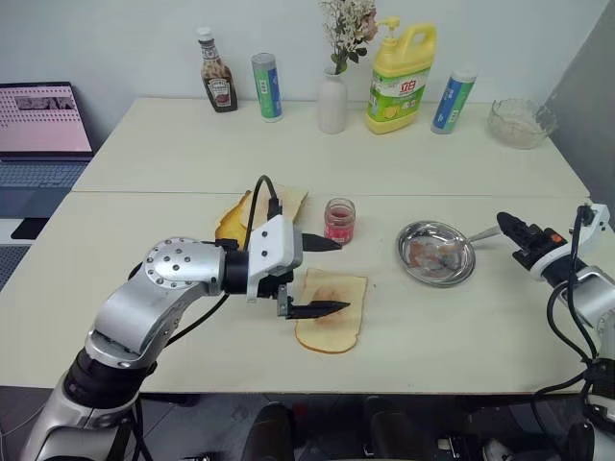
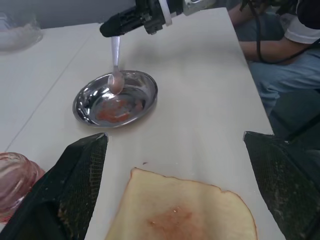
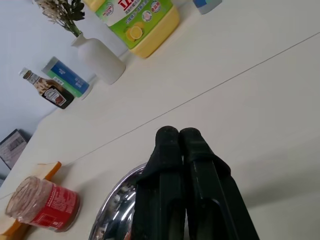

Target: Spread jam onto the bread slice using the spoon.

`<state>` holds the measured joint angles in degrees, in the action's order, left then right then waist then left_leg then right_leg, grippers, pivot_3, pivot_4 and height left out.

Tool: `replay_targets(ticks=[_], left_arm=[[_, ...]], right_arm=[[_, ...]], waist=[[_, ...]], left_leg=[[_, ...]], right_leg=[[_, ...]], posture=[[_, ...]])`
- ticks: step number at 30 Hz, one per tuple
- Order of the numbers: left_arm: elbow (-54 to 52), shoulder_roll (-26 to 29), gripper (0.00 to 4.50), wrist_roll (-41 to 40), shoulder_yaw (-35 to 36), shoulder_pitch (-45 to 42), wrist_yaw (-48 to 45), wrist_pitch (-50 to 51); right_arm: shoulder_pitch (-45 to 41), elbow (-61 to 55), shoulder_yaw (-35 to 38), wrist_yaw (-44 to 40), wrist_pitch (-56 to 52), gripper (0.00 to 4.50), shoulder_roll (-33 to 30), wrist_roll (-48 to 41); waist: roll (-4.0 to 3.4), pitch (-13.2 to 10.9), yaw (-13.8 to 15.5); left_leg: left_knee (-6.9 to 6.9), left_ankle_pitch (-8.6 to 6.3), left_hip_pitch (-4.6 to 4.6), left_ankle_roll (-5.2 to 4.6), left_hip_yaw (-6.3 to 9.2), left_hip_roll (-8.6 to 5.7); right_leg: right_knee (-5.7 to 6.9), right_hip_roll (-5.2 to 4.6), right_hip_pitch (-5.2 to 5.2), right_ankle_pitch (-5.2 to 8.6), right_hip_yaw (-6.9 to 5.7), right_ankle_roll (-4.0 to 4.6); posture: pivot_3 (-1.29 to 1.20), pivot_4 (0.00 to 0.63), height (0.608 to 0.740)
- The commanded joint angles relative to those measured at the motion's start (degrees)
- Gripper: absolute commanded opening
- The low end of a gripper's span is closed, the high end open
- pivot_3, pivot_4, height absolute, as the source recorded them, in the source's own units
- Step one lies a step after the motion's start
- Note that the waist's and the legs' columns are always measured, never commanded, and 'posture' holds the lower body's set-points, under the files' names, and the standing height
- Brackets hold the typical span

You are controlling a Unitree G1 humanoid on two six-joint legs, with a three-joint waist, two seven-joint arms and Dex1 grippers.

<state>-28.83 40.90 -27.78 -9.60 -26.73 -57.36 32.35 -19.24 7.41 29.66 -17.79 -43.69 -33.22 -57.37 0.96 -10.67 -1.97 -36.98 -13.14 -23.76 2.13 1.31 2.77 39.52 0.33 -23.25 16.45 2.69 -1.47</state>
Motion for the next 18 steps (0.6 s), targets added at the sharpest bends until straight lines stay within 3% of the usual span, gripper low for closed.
replay_targets(ticks=[1, 8, 12, 18], left_arm=[[-2.08, -1.44, 4.5, 0.91, -1.29, -1.65, 2.48, 1.19], [-2.09, -3.53, 4.5, 1.29, -2.68, -4.11, 3.97, 2.85], [-2.13, -3.91, 4.5, 1.94, -3.9, -4.73, 4.17, 2.71], [-1.46, -4.5, 4.5, 2.96, -4.77, -4.08, 3.93, 1.08]], right_arm=[[-2.73, 3.46, 0.01, -2.79, 2.01, 0.01, -1.75, 3.14], [-3.83, 7.11, -1.57, -5.56, 2.93, 0.01, -2.26, 8.93], [-2.11, 4.84, -4.66, -8.6, 5.55, 1.0, -3.1, 13.8], [0.63, 0.71, -8.96, -13.29, 12.42, 3.2, -4.25, 21.51]], waist=[[0.0, 0.0, 0.03], [-0.01, 0.01, 0.12], [-0.01, 0.01, 0.18], [-0.01, 0.01, 0.12]], left_leg=[[-0.01, 0.0, 0.0, 0.0, -0.01, 0.0], [-0.02, 0.0, -0.01, 0.0, -0.01, -0.03], [-0.03, 0.0, 0.0, 0.01, -0.01, -0.03], [-0.03, 0.0, 0.0, 0.01, -0.02, -0.03]], right_leg=[[0.0, 0.0, 0.01, 0.0, 0.01, 0.0], [-0.01, -0.04, 0.02, 0.0, 0.02, 0.0], [0.0, -0.04, 0.02, 0.0, 0.01, 0.0], [0.0, -0.04, 0.02, 0.0, 0.02, 0.0]], posture=[[0.0, 0.15, 0.74], [0.0, 0.15, 0.74], [0.0, 0.15, 0.74], [0.0, 0.15, 0.74]])
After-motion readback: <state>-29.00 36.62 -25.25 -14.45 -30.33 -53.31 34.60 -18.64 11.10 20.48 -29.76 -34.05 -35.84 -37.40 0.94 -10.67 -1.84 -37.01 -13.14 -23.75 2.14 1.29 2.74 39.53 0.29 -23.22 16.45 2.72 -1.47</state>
